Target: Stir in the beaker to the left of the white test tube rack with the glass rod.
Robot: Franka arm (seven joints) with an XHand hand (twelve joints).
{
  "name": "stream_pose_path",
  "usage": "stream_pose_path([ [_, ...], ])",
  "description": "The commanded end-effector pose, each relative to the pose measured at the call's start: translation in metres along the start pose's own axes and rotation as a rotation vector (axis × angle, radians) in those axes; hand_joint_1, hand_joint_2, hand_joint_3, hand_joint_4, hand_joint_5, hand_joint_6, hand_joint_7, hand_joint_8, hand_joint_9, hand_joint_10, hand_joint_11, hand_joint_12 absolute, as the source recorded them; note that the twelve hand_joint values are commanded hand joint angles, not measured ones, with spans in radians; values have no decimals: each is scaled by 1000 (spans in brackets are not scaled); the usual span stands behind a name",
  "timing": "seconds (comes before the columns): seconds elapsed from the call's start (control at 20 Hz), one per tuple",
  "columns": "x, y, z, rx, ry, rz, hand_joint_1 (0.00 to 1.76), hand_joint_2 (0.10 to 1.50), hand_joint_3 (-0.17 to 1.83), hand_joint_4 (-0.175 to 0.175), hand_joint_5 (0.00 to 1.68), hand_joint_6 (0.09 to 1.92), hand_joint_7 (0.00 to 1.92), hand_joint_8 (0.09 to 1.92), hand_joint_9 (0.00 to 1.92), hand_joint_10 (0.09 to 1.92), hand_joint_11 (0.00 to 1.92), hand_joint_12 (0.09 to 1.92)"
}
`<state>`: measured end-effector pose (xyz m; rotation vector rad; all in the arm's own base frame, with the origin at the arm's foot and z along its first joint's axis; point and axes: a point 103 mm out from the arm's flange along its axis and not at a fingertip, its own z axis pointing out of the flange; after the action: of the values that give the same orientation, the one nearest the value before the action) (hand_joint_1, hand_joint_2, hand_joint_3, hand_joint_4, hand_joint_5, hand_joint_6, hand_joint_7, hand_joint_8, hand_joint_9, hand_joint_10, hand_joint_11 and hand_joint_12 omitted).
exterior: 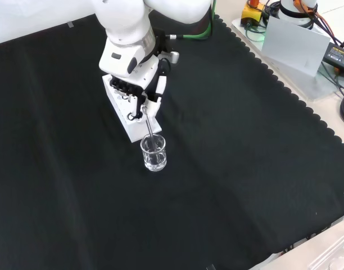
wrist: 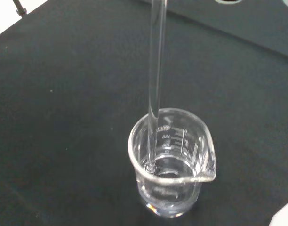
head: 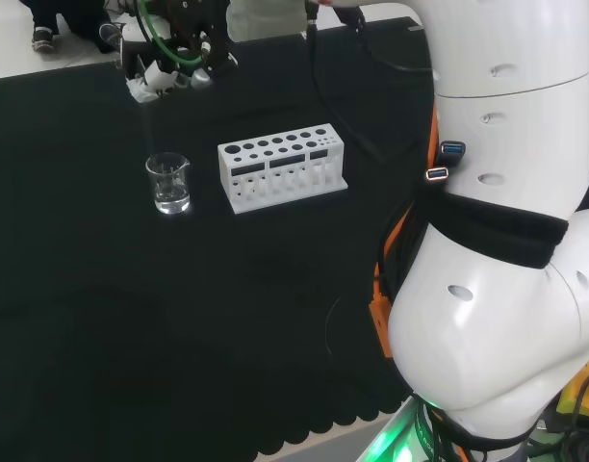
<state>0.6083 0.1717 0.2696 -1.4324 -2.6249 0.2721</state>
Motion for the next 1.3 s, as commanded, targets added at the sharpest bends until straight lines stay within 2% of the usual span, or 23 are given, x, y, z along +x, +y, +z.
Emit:
stream_pose_path([
  [0.05,-22,4,1,19,2,2,1202,1101,-175,-175,1204,688,1724,526,1863,461,1784,882],
  [0.25,-40,-8,0,20,-12,23,1202,1101,-175,-175,1203,688,1724,526,1863,461,1784,883],
  [0.5,-45,-37,4,12,-8,58,1202,1101,-175,-175,1203,689,1723,526,1863,461,1784,883],
  [0.7,-32,-47,7,13,9,58,1202,1101,-175,-175,1202,690,1723,526,1863,461,1783,883],
  [1.0,-5,-42,5,-1,22,26,1202,1101,-175,-175,1202,691,1723,526,1863,461,1783,883],
  [1.3,4,-36,5,-15,38,14,1202,1101,-175,-175,1202,691,1723,526,1863,460,1783,883],
])
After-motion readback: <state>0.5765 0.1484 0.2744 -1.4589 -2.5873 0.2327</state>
